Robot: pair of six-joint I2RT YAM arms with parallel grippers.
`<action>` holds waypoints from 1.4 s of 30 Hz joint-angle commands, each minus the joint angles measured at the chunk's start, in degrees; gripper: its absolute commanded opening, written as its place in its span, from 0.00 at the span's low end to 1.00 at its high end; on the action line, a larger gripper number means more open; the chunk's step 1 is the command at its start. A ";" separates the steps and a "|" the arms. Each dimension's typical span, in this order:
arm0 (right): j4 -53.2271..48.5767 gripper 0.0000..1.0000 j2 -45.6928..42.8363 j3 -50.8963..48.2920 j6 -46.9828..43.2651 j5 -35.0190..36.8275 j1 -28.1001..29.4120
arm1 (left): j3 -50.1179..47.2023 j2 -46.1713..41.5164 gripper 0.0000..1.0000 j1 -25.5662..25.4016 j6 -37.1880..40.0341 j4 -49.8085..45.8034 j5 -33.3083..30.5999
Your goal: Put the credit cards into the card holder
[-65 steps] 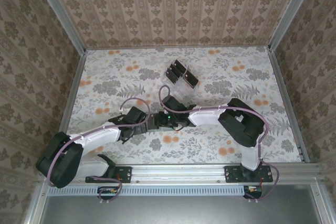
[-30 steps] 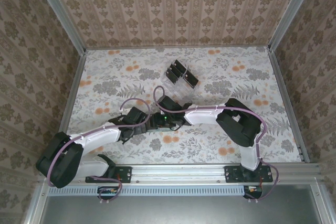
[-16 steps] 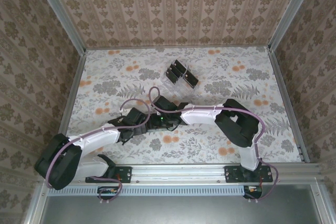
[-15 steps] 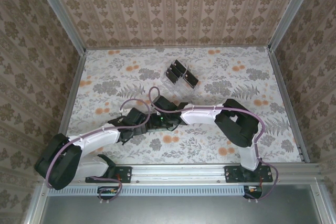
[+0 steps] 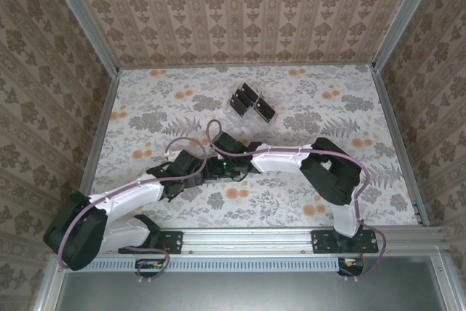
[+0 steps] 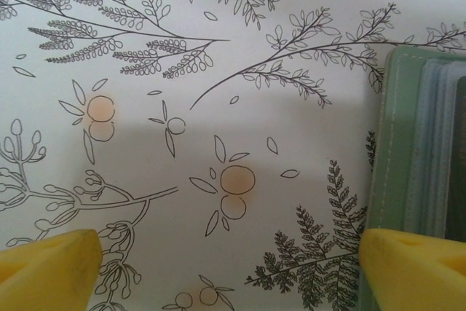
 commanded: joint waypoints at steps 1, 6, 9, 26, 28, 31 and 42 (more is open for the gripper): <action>0.09 0.56 -5.72 -1.36 -0.82 0.34 -0.40 | 1.31 -2.12 1.00 -0.36 -0.89 -3.51 -1.80; -1.11 0.56 -12.23 -5.65 -1.12 3.69 -1.89 | 2.63 -4.52 1.00 0.38 -0.12 -5.63 -2.58; -3.86 0.56 -15.81 -8.13 -2.19 7.20 -3.20 | 3.05 -5.28 1.00 1.19 1.54 -3.98 -1.23; -5.48 0.66 -14.64 -13.64 -4.86 13.66 -5.05 | 1.13 2.32 1.00 7.20 5.54 21.47 19.66; -4.75 0.66 -13.92 -13.73 -4.73 12.97 -5.10 | 0.93 3.12 1.00 7.20 4.95 22.69 20.18; -4.19 0.67 -12.81 -13.70 -4.56 12.35 -5.05 | 0.63 4.23 1.00 7.20 4.29 24.17 20.97; -2.10 0.66 -10.61 -14.52 -3.29 11.12 -5.06 | 0.16 7.14 1.00 6.97 3.64 26.11 20.89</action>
